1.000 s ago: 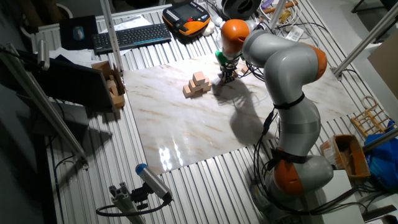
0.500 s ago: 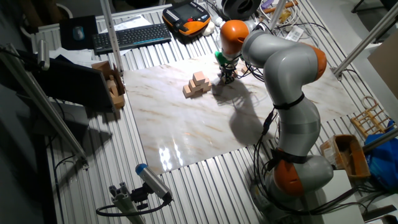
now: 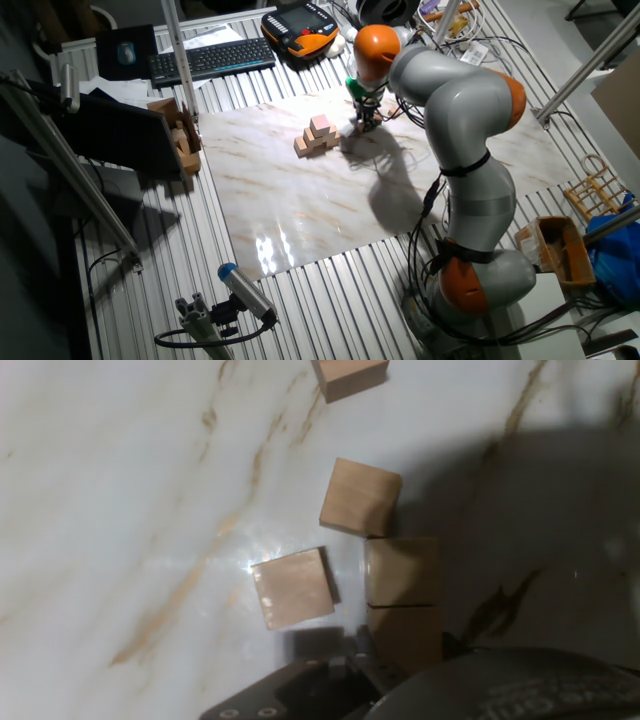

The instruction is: Stack the blocks into a pyramid shape

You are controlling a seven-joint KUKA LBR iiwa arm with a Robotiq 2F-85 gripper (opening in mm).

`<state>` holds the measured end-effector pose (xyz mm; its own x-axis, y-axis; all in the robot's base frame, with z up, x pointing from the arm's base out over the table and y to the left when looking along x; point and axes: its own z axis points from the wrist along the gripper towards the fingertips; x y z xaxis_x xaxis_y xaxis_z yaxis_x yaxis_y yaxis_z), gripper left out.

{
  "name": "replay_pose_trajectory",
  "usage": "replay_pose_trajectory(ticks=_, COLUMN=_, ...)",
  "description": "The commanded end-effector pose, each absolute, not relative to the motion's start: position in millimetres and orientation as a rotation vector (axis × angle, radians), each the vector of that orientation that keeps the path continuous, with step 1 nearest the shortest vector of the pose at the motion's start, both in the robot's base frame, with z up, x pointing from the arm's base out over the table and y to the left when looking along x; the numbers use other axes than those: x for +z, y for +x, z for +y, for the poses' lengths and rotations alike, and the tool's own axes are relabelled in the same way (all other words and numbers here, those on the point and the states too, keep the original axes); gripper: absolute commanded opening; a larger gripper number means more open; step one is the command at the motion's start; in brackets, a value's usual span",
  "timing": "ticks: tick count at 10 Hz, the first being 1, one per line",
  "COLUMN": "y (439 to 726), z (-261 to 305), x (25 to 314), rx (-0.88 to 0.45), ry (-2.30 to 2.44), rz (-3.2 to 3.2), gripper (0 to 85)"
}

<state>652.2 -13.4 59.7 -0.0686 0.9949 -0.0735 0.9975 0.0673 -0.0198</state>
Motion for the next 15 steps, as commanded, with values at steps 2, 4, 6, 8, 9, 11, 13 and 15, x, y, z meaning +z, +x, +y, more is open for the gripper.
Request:
replay_pose_trajectory(ticks=2, y=651.1, z=-18.1, x=67.9, rx=-0.091, ry=2.088, rz=2.304, gripper=51.0)
replay_pose_trajectory(ticks=4, y=648.6, z=-31.3, x=79.6, rx=-0.086, ry=2.045, rz=2.371, gripper=51.0)
replay_pose_trajectory(ticks=6, y=652.2, z=-43.7, x=87.8, rx=-0.111, ry=2.062, rz=2.349, gripper=51.0)
replay_pose_trajectory(ticks=8, y=654.5, z=-50.3, x=85.1, rx=-0.128, ry=2.113, rz=2.276, gripper=51.0)
replay_pose_trajectory(ticks=9, y=655.8, z=-56.0, x=82.8, rx=-0.111, ry=2.163, rz=2.229, gripper=51.0)
replay_pose_trajectory(ticks=11, y=657.5, z=-67.1, x=80.1, rx=-0.09, ry=2.222, rz=2.174, gripper=68.0)
replay_pose_trajectory(ticks=13, y=658.1, z=-73.4, x=76.9, rx=-0.077, ry=2.252, rz=2.128, gripper=68.0)
replay_pose_trajectory(ticks=15, y=659.0, z=-77.5, x=73.1, rx=-0.064, ry=2.264, rz=2.105, gripper=68.0)
